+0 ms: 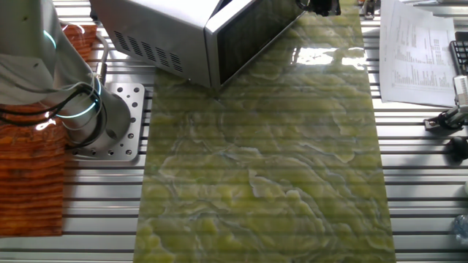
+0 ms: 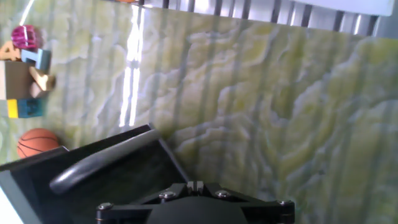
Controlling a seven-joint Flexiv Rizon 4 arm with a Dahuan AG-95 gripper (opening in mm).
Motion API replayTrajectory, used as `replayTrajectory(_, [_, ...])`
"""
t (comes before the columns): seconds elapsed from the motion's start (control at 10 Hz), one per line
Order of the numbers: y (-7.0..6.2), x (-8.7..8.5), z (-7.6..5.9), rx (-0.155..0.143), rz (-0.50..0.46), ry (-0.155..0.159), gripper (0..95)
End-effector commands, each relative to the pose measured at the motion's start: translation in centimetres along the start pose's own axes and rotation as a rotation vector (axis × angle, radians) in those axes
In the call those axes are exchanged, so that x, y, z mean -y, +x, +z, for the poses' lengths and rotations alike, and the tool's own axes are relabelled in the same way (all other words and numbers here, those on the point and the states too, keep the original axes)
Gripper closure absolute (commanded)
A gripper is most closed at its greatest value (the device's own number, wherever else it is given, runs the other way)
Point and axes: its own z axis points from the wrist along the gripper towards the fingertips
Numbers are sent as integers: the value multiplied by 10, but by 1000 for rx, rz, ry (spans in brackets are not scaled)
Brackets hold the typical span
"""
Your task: Close the microwave door
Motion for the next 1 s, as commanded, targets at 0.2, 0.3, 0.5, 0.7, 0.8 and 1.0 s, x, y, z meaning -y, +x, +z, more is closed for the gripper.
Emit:
replayTrajectory(0.2, [-2,-1,0,-38,-84,121,950])
replayTrajectory(0.3, [-2,-1,0,-46,-95,123,950])
replayTrajectory(0.5, [-2,-1,0,-34,-161,59,950])
replayTrajectory(0.7, [-2,-1,0,-20,-190,-8,950])
replayTrajectory(0.8, [-1,-2,0,-1,-275,-113,950])
replayTrajectory(1.0, [-1,-8,1,11,-306,-166,950])
